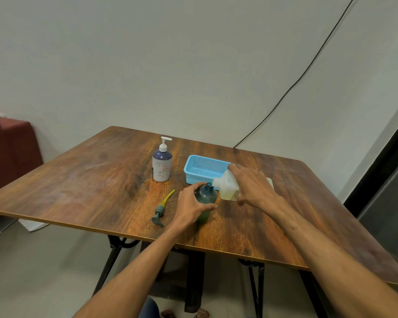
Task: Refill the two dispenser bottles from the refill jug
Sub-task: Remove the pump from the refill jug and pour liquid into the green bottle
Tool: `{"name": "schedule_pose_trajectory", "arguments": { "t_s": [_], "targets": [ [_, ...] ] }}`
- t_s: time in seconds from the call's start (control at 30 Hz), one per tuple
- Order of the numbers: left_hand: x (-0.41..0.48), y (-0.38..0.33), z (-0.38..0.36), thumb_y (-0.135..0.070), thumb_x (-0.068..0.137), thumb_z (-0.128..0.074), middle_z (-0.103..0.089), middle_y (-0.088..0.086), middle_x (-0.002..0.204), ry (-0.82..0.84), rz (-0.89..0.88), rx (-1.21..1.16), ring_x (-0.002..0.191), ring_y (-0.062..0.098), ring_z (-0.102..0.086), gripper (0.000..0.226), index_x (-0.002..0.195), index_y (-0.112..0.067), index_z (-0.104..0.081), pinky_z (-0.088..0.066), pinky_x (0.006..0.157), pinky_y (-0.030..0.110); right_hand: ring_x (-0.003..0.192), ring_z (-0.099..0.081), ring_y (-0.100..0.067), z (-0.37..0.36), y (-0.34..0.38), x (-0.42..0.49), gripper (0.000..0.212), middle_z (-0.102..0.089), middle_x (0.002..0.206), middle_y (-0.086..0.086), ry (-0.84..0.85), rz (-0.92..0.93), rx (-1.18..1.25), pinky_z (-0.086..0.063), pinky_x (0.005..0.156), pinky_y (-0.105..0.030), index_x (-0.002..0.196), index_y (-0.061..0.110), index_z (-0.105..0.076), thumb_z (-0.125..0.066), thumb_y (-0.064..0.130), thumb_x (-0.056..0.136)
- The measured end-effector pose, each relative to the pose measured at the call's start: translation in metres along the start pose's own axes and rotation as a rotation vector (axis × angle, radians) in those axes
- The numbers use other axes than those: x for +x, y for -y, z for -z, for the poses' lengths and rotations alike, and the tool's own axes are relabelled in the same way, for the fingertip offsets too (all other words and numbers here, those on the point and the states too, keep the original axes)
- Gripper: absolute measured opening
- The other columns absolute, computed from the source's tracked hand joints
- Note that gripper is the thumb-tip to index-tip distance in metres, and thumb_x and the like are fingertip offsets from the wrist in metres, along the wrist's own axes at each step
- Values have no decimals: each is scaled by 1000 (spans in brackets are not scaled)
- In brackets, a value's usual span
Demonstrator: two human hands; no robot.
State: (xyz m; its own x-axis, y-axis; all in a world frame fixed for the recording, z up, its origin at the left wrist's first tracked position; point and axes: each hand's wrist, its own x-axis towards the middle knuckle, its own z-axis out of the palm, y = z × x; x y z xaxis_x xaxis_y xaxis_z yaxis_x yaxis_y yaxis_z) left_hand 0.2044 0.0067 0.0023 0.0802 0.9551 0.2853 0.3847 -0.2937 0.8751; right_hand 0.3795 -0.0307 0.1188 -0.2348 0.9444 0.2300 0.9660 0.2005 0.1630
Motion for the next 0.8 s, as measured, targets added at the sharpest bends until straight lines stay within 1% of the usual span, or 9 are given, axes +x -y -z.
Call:
{"name": "schedule_pose_trajectory", "arguments": {
  "t_s": [0.27, 0.4, 0.5, 0.63, 0.8],
  "targets": [
    [0, 1, 0, -42, 54, -94, -64, -7, 128, -1, -6, -9, 118, 13, -55, 87, 132, -29, -58, -48, 104, 42, 107, -59, -27, 1, 1, -2, 85, -60, 126, -1, 2, -2, 7, -50, 88, -48, 130, 20, -41, -89, 26, 61],
    [1, 2, 0, -41, 54, -95, -63, -6, 130, 2, -8, -19, 120, 12, -55, 88, 133, -28, -57, -48, 106, 42, 110, -59, -26, 2, 2, -2, 83, -59, 130, -2, 2, -9, 6, -50, 92, -51, 133, 20, -40, -87, 27, 65],
    [1, 2, 1, -37, 55, -95, -63, -5, 130, 1, -11, -25, 119, 11, -55, 87, 133, -26, -58, -47, 106, 38, 112, -59, -25, 2, 3, -3, 83, -58, 132, -2, 3, -14, 13, -49, 95, -51, 134, 21, -40, -87, 28, 66],
    [0, 0, 1, -33, 57, -95, -63, -3, 130, 6, -15, -26, 115, 8, -55, 85, 133, -23, -58, -46, 104, 29, 110, -59, -26, 2, 3, -3, 85, -59, 131, -2, 1, -13, 11, -50, 92, -51, 133, 21, -41, -89, 27, 63],
    [1, 1, 1, -35, 58, -94, -61, -4, 132, 13, -6, -11, 121, 13, -53, 86, 134, -25, -57, -46, 107, 36, 110, -58, -25, 2, 3, -3, 86, -58, 132, -1, 1, -15, 5, -49, 92, -48, 134, 21, -40, -89, 26, 64]
  ]
}}
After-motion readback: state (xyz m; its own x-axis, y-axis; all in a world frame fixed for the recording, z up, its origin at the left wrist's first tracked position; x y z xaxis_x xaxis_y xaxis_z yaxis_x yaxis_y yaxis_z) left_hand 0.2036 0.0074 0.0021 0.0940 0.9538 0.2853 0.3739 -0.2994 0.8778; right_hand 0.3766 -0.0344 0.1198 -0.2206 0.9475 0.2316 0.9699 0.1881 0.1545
